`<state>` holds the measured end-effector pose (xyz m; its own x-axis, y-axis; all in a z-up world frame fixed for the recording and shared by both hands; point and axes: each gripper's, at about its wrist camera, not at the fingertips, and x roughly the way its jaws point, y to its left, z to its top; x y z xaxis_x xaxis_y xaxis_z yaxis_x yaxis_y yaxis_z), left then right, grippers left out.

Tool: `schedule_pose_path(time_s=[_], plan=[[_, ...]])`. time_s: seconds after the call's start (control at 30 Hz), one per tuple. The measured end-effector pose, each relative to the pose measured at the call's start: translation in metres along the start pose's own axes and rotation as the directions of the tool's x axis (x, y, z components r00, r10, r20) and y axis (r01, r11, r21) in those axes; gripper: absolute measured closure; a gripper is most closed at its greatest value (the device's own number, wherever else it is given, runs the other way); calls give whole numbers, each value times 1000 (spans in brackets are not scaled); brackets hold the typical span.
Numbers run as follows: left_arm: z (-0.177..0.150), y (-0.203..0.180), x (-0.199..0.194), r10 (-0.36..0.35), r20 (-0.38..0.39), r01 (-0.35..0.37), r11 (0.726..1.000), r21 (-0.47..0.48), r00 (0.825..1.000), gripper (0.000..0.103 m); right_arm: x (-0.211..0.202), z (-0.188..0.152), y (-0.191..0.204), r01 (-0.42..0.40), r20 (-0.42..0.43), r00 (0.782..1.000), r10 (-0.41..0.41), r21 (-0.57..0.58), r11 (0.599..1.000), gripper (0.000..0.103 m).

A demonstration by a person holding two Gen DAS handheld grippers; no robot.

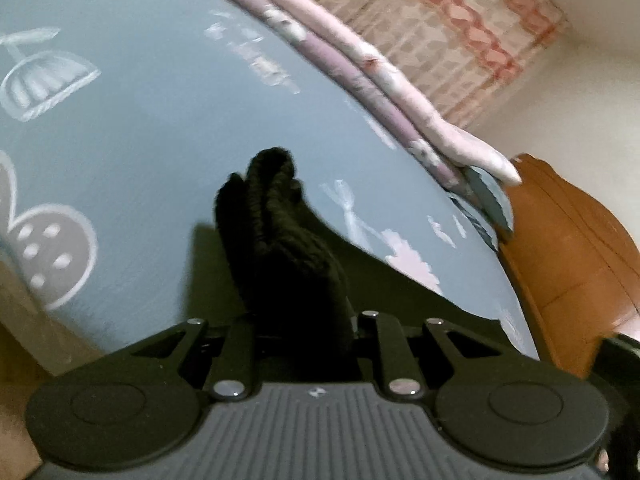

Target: Fold clothes

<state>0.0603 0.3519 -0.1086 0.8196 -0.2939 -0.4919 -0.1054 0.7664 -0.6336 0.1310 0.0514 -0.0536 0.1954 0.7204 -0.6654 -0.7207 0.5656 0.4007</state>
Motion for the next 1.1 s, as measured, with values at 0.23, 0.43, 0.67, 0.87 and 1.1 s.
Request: schedule_pose_path(time_s=[0.23,0.43,0.67,0.87,1.1], plan=[[8,-30,-8,-72,12,70,994,80,997,85,9,0,-41,-189,-9,979,204,336,923,15],[8,-41,-6,-91,5,90,990,112,996,85,22,-8,-46,-185,-23,976,216,433,882,14],[5,-45,-7,-122,4,120,984,132,993,85,29,-19,-36,-182,-52,971,233,469,864,10],[4,-48,-9,-151,6,148,979,143,989,85,28,-20,-38,-199,-60,964,260,490,849,10],[7,-47,-9,-185,15,182,976,123,983,85,43,-1,-61,-198,-33,968,248,503,841,9]])
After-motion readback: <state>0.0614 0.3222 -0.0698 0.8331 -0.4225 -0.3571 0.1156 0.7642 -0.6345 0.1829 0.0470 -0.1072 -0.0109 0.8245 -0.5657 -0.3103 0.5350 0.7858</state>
